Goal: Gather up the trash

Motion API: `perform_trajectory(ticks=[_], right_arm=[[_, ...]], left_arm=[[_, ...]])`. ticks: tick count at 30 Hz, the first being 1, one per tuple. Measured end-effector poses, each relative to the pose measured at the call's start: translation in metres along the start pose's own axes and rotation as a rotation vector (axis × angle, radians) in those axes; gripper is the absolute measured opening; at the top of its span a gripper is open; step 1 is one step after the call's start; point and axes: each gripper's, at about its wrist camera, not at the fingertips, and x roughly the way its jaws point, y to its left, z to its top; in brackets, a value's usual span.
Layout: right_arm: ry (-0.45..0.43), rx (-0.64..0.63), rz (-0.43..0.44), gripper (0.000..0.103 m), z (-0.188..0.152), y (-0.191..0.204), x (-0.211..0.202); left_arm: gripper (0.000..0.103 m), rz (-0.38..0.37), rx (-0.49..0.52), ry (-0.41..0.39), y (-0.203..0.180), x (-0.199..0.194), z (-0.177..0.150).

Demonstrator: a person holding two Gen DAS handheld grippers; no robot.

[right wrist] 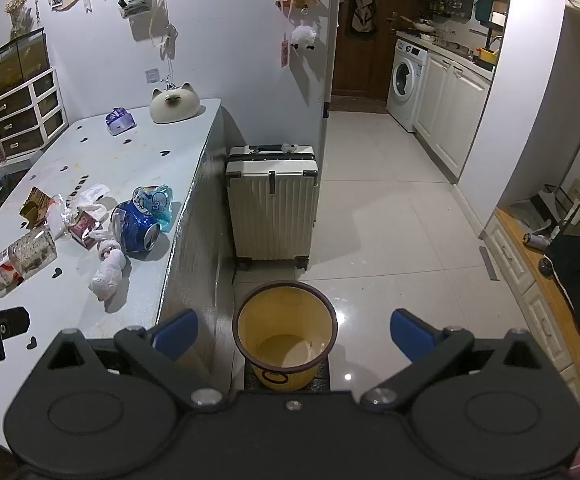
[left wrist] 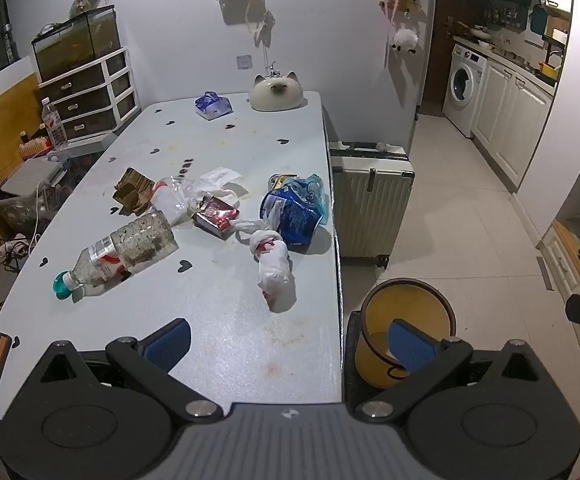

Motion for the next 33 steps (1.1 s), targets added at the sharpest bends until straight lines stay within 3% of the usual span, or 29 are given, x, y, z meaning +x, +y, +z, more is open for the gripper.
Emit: perform_trajectory(ticks=[33], right_arm=[[0.000, -0.001, -0.001, 0.103, -0.0012, -0.0045, -0.0032]], left_arm=[[0.103, -0.004, 0.004, 0.002, -0.0022, 0.0005, -0.0010]])
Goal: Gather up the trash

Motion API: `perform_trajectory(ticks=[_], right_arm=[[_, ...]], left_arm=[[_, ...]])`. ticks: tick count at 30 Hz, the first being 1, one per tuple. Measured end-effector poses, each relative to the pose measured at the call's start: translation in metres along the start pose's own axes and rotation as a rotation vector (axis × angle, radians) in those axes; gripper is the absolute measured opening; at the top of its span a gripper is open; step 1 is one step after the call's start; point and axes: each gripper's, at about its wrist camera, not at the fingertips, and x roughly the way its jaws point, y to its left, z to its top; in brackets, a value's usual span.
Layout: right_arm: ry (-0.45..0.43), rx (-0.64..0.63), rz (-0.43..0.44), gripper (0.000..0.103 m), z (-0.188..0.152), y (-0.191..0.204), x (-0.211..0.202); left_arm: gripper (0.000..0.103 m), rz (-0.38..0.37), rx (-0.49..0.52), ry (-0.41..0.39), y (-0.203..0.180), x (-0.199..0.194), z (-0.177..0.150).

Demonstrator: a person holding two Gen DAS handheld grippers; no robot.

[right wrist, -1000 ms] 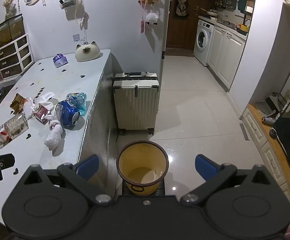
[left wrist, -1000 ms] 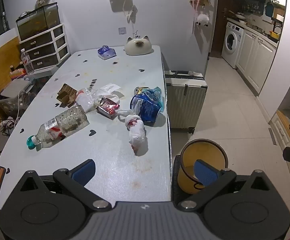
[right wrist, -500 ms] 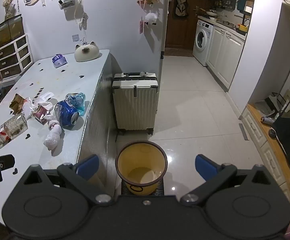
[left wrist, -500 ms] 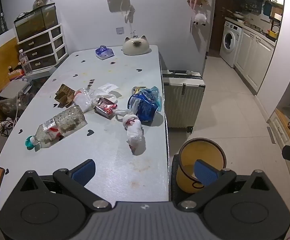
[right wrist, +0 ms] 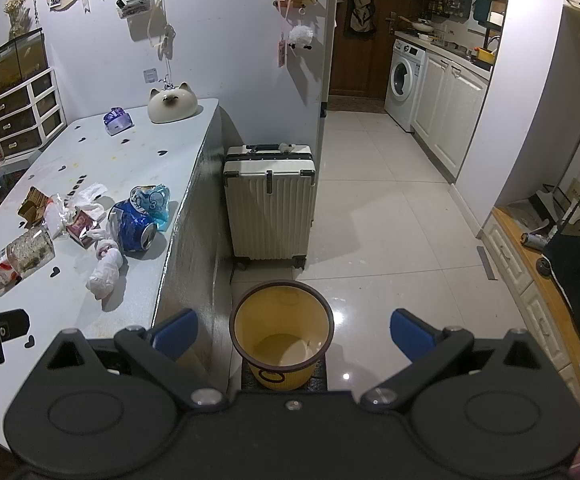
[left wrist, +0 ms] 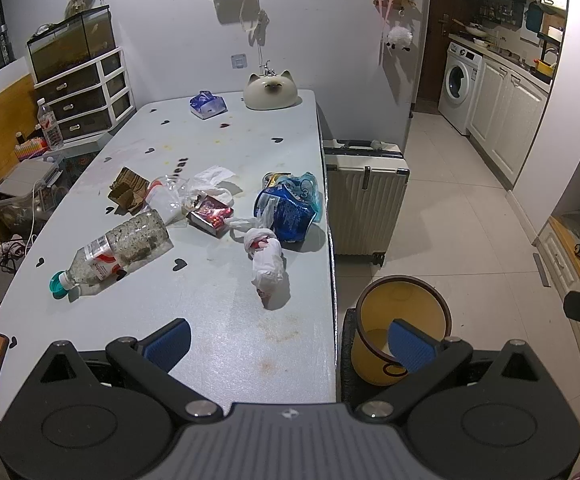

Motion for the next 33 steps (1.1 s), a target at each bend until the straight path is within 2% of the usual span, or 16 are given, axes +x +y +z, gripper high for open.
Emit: perform_trajectory(ticks=[33], right_arm=[[0.002, 0.000, -0.001, 0.103, -0.0011, -0.0001, 0.0001]], left_arm=[[0.103, -0.003, 0.000, 0.001, -0.0054, -0.0014, 0.0013]])
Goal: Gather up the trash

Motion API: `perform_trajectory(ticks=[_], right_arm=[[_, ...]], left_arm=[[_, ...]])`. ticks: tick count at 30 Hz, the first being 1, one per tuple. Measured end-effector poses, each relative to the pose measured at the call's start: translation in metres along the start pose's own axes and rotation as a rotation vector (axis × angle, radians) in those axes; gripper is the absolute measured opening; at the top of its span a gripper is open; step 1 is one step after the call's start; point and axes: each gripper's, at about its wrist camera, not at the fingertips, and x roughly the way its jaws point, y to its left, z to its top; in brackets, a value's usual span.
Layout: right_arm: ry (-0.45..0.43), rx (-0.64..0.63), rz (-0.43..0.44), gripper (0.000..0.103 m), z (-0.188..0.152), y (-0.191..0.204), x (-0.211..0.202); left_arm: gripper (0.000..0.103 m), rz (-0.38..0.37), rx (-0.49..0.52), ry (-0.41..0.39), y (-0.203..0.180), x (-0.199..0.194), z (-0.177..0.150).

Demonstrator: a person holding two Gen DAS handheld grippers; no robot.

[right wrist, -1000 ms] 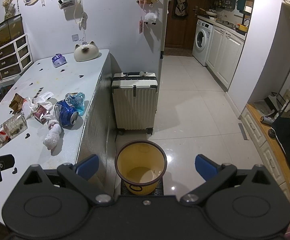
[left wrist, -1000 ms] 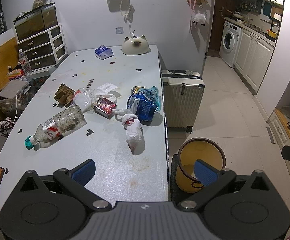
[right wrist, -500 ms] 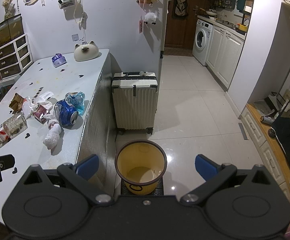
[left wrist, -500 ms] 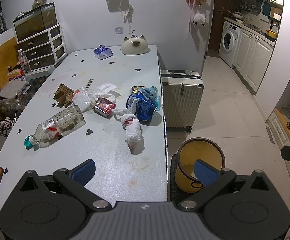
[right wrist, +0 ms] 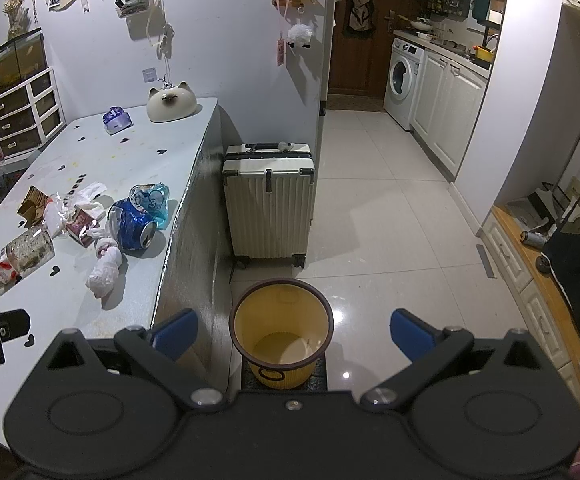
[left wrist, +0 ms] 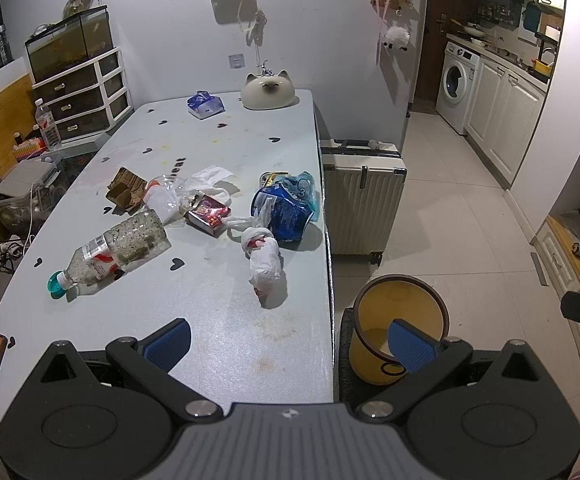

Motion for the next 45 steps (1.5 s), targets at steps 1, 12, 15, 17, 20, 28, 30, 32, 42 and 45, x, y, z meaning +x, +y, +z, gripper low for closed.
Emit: perform_trajectory(ticks=[1, 12, 15, 17, 20, 28, 30, 32, 42, 45], right_arm=[[0.000, 0.000, 0.000, 0.103, 0.000, 0.000, 0.000], [0.000, 0.000, 0.000, 0.103, -0.001, 0.000, 0.000], [0.001, 0.000, 0.000, 0.103, -0.001, 0.000, 0.000], [0.001, 0.000, 0.000, 0.103, -0.001, -0.001, 0.000], [0.001, 0.000, 0.000, 0.103, -0.001, -0.001, -0.001], [0.002, 0.000, 0.000, 0.103, -0.002, -0.001, 0.000], [0.002, 0.000, 0.001, 0.103, -0.003, -0.001, 0.000], [0.001, -0.001, 0.001, 0.103, -0.003, -0.001, 0.000], [-0.005, -0.022, 0.057, 0.103, -0.002, -0.006, 0.008], [-0.018, -0.044, 0.093, 0.103, -0.002, -0.006, 0.010]], left_arm=[[0.103, 0.000, 0.000, 0.000, 0.000, 0.000, 0.000], [0.103, 0.000, -0.001, 0.000, 0.000, 0.000, 0.000], [0.103, 0.000, -0.001, 0.000, 0.000, 0.000, 0.000], [0.103, -0.001, -0.001, 0.000, 0.000, 0.000, 0.000], [0.103, -0.001, -0.001, 0.000, 0.000, 0.000, 0.000], [0.103, -0.001, -0.002, 0.001, 0.001, 0.000, 0.000], [0.103, -0.001, -0.002, 0.001, 0.000, 0.000, 0.000], [0.103, -0.002, -0.002, 0.003, -0.005, -0.001, -0.002], [0.103, 0.006, -0.027, -0.009, -0.024, -0.008, -0.011], [0.103, 0.031, -0.036, -0.003, -0.019, -0.006, -0.010]])
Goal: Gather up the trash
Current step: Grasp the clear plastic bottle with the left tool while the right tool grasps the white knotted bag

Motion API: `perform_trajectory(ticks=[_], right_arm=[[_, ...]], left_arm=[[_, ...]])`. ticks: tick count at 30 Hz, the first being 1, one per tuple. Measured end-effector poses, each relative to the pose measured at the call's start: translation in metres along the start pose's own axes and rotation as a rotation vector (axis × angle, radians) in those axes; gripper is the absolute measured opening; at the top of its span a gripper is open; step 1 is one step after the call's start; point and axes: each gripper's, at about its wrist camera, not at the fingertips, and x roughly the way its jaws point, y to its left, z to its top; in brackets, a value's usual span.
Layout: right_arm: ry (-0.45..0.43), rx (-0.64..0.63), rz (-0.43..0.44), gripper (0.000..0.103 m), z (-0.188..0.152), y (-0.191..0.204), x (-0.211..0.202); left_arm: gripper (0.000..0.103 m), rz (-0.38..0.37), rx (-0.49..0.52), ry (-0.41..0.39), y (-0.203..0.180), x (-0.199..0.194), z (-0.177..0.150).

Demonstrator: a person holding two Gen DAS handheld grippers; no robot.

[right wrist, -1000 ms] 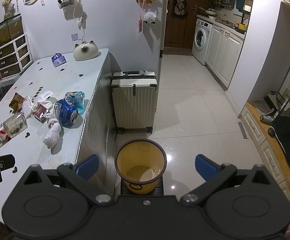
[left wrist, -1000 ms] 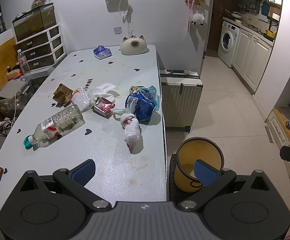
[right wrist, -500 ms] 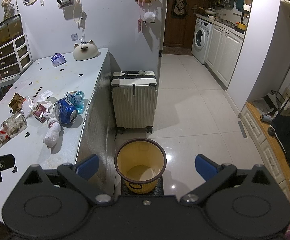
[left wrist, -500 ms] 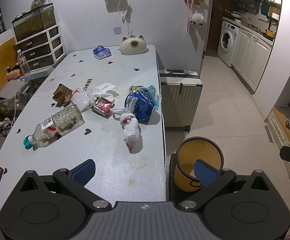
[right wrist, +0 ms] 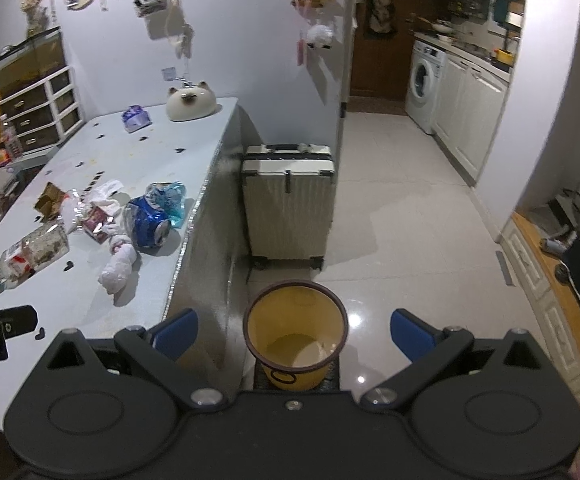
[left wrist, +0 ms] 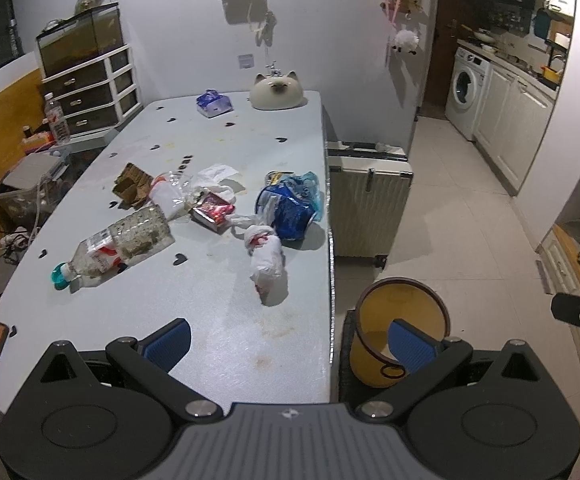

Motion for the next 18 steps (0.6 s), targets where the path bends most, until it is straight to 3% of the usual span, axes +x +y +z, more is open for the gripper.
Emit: perform_trajectory(ticks=[11, 18], right_arm=[[-0.052, -0.095, 0.170, 0.103, 0.028, 0.033, 0.017], [-0.079, -0.079, 0.187, 0.103, 0.049, 0.086, 0.045]], left_arm=[[0.103, 0.106, -0.039, -0.046, 0.045, 0.006, 0.017], [0.103, 0.063, -0.043, -0.069, 0.107, 0.034, 0.047]])
